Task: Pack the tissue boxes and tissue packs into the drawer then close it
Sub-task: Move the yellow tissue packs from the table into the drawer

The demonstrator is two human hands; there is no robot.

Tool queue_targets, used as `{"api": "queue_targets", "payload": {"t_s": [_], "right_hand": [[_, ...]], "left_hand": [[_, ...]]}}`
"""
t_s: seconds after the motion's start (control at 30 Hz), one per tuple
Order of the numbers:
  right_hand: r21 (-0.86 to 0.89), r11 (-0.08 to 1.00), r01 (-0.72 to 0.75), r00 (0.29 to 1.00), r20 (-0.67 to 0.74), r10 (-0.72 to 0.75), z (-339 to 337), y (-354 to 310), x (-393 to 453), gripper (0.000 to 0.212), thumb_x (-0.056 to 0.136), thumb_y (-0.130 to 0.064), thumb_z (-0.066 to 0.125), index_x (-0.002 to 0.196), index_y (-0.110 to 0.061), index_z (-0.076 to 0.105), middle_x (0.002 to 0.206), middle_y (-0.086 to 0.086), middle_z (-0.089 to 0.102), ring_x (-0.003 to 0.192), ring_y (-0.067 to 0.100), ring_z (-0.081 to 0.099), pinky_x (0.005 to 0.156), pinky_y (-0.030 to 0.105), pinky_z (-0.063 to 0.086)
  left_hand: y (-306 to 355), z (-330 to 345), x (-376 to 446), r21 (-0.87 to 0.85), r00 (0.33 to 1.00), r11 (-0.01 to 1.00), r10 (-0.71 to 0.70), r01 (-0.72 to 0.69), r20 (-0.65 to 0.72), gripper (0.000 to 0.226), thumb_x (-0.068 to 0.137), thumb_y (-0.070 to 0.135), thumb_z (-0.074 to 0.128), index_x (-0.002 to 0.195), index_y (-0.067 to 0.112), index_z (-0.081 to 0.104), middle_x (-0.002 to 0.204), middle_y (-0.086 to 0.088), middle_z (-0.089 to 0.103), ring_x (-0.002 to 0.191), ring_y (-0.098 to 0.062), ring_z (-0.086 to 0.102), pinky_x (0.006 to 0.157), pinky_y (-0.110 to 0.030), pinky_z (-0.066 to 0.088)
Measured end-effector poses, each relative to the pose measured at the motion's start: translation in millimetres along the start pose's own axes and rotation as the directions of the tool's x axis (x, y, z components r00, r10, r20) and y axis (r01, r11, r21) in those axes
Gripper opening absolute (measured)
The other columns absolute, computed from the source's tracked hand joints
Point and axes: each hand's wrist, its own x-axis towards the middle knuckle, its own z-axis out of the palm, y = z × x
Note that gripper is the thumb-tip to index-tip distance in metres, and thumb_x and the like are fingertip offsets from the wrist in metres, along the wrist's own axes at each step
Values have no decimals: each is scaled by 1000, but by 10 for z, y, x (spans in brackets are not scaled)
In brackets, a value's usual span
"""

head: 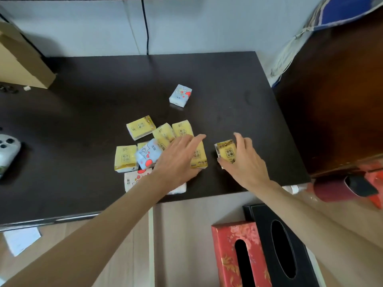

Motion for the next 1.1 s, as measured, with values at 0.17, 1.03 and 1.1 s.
{"api": "queue_targets", "payload": {"t_s": [0.17, 1.03, 1.1], "right_hand": [[-66, 990, 125, 987, 112, -117, -24, 251, -192, 112, 82, -57, 76, 164, -18, 11, 170, 8, 18, 149, 32, 31, 107, 50, 45], [-81, 886, 456, 852, 327, -409, 984, 72, -1203, 92, 78, -68, 65, 154, -27, 33, 136, -5, 48, 131, 19, 42, 81, 41, 57], [-114, 906, 407, 860, 381, -339, 1111, 73, -1134, 97, 78, -66, 66, 157, -25, 27, 147, 0, 45, 138, 25, 40, 95, 46, 53]], "left_hand": [[279, 118, -421, -128, 1000, 992, -19, 21, 12, 90, 77, 37, 77, 150, 27, 25, 137, 0, 48, 126, -18, 43, 98, -35, 44], [-205, 1182, -1859, 241, 994, 971, -28, 3, 103, 52, 71, 46, 78, 105, 9, 65, 108, -8, 69, 100, -27, 68, 116, -46, 33], [-215, 1223, -1857, 304, 992, 952, -2, -36, 126, 48, 75, 48, 70, 105, 10, 66, 109, -9, 68, 103, -27, 65, 115, -46, 32]]}}
